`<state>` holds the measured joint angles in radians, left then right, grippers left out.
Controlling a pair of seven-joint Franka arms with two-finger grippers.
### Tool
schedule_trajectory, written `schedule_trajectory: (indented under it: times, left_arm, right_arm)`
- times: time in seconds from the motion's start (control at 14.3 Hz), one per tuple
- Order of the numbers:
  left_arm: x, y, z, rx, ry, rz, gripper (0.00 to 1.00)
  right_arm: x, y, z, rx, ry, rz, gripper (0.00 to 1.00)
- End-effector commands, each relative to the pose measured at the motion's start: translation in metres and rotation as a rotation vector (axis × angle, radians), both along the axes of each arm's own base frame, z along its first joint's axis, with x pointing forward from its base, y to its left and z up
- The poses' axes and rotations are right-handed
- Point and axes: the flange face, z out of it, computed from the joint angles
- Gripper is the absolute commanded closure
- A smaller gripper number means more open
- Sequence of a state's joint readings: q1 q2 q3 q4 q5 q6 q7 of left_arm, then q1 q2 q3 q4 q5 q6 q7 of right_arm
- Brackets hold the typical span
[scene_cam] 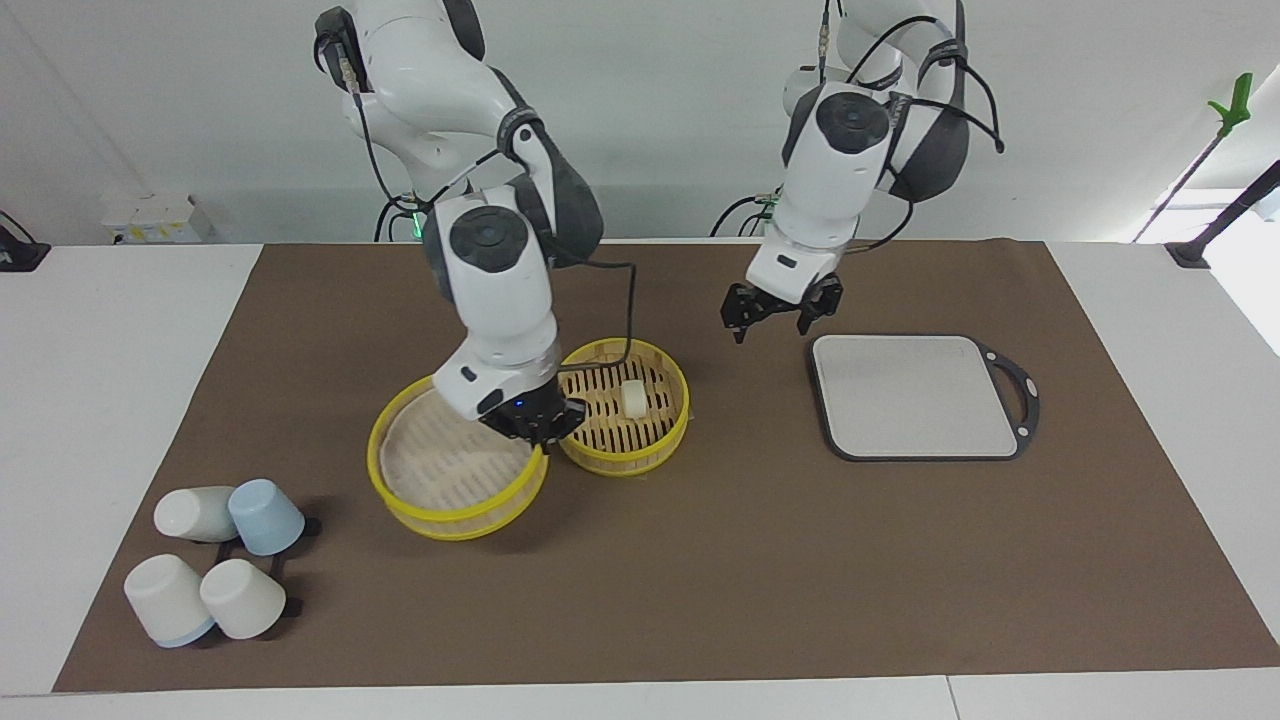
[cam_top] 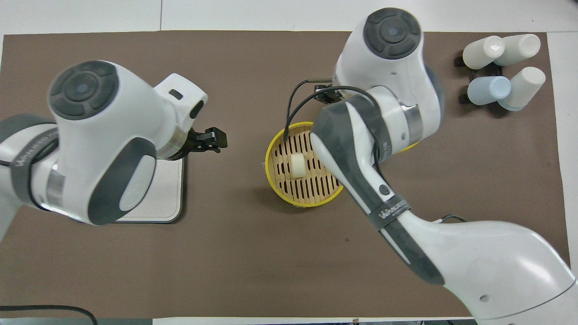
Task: Place bun in steamer
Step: 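Return the left gripper to rest while the right gripper brings the lid back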
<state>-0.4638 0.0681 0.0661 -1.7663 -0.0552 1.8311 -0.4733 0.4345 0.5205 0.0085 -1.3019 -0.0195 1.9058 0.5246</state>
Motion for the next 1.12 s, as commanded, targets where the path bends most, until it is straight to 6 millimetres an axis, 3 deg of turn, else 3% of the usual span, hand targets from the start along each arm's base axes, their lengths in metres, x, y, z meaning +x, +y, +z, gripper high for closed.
schedule_trajectory:
  times: [0.0, 0.21, 0.35, 0.49, 0.7, 1.05]
  left_arm:
    - [-0.002, 0.065, 0.029, 0.005, 0.004, -0.017, 0.0]
    - [0.001, 0.125, 0.051, 0.01, 0.012, -0.09, 0.0]
    - [0.001, 0.149, 0.062, 0.03, 0.035, -0.137, 0.0]
    - [0.001, 0.164, 0.08, 0.069, 0.034, -0.151, 0.0]
    - [-0.001, 0.19, 0.084, 0.068, 0.067, -0.149, 0.0]
    - [-0.01, 0.198, 0.108, 0.066, 0.111, -0.138, 0.0]
  right_arm:
    - [-0.034, 0.053, 0.011, 0.007, -0.008, -0.02, 1.0]
    - [-0.067, 0.104, 0.008, 0.007, -0.003, 0.008, 1.0]
    - [-0.086, 0.128, -0.004, -0.007, 0.014, 0.05, 1.0]
    - [-0.095, 0.136, -0.014, -0.019, 0.03, 0.067, 1.0]
    - [-0.106, 0.148, -0.026, -0.023, 0.04, 0.088, 1.0]
    - [-0.11, 0.144, -0.043, -0.013, 0.037, 0.089, 1.0]
